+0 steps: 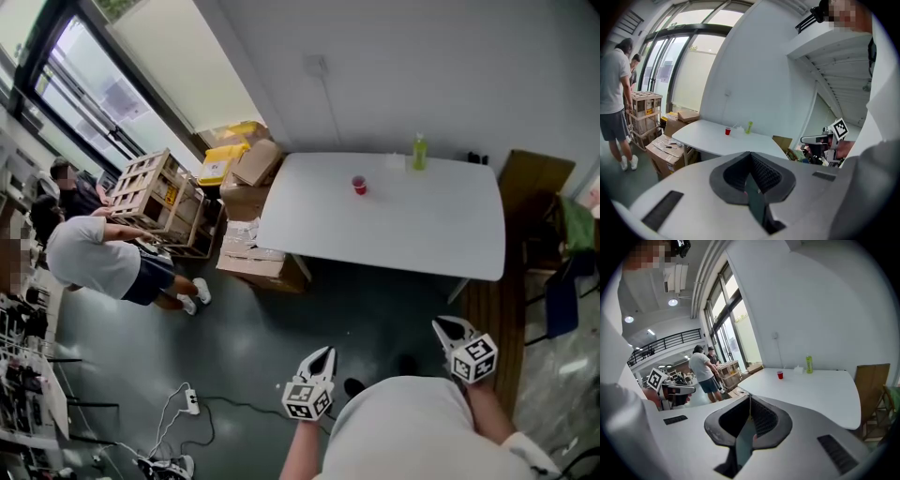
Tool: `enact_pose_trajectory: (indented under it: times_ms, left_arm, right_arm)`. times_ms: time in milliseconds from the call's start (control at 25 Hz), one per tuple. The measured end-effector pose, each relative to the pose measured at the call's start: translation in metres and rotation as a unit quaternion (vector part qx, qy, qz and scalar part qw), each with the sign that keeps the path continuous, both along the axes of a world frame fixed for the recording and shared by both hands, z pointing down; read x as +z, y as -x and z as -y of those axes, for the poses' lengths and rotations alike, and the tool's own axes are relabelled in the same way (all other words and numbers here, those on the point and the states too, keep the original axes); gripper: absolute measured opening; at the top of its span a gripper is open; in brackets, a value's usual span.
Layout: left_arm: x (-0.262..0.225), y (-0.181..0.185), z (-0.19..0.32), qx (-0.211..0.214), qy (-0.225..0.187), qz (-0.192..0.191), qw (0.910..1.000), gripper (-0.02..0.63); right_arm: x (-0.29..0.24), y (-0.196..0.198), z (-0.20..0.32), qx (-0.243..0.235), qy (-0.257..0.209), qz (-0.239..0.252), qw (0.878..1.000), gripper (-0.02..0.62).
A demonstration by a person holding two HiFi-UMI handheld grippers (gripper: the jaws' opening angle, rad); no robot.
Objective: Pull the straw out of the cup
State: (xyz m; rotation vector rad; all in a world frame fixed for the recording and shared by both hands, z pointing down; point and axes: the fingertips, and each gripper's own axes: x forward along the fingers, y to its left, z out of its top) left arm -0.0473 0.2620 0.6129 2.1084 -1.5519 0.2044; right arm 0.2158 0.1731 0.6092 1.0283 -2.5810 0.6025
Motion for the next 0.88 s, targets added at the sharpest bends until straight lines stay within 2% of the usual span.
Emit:
enact_pose_trajectory:
  times_ms: [240,880]
  left_arm:
    - [-0.004,-0.010,-0.001,0.005,-0.006,-0.008,0.9999,0.002]
    - [-0.005,-0.046,0.030,-0.039,-0.016,-0.002,0.9991,0.002]
  right_arm:
    - [0.002,0.001,0.003,-0.015,0.006,0.005,1.000,0.037]
    - [0.000,-0.024,0.048,-0.072,-0.001,0.007,0.997,0.037]
